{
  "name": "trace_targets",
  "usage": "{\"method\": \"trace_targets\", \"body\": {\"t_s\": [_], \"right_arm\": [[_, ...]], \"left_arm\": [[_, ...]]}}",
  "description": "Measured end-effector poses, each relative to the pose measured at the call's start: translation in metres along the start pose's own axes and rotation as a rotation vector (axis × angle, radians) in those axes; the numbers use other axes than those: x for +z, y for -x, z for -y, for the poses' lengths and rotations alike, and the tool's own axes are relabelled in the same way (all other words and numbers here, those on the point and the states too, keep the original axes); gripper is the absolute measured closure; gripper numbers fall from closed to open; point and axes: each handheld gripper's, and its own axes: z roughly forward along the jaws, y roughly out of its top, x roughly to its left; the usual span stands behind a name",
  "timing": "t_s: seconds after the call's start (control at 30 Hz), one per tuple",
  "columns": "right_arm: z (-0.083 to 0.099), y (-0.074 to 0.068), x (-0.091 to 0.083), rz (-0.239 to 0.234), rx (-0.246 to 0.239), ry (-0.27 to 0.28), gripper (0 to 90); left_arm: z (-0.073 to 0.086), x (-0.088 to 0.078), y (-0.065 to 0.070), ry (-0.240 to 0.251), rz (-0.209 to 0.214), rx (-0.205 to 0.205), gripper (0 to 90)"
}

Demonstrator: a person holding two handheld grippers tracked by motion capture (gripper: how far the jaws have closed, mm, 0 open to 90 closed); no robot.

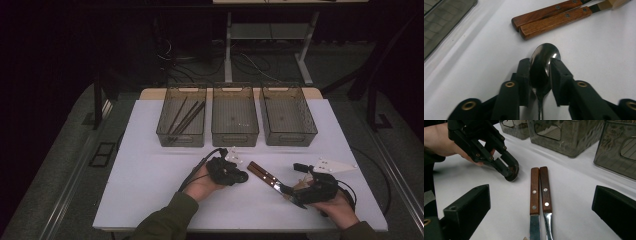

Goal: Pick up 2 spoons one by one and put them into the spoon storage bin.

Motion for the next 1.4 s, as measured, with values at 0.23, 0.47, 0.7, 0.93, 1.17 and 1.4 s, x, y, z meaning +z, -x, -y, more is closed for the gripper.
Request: {"method": "trace_targets", "body": {"t_s": [0.23,0.47,0.7,0.93,1.17,1.4], "right_arm": [[0.000,0.000,0.000,0.001,0.003,0.001,1.8],[0.000,0.000,0.000,0.002,0.002,0.000,1.8],[0.000,0.000,0.000,0.002,0.004,0.002,1.8],[0.000,0.000,-0.001,0.003,0.003,0.002,1.8],[0.000,0.001,-0.001,0.002,0.000,0.008,1.8],[0.000,0.001,-0.001,0.007,0.001,0.010,1.8]], "left_arm": [[0.000,-0.008,0.003,-0.002,0.006,0.019,83.6],[0.000,-0.010,0.004,-0.004,0.022,0.017,86.6],[0.000,-0.009,0.005,-0.007,0.023,0.016,84.9],[-0.001,-0.010,0.004,-0.001,0.044,0.014,88.5],[-0.002,-0.011,0.002,0.010,0.056,-0.030,88.6],[-0.009,-0.024,-0.004,0.031,0.052,-0.048,88.6]]}}
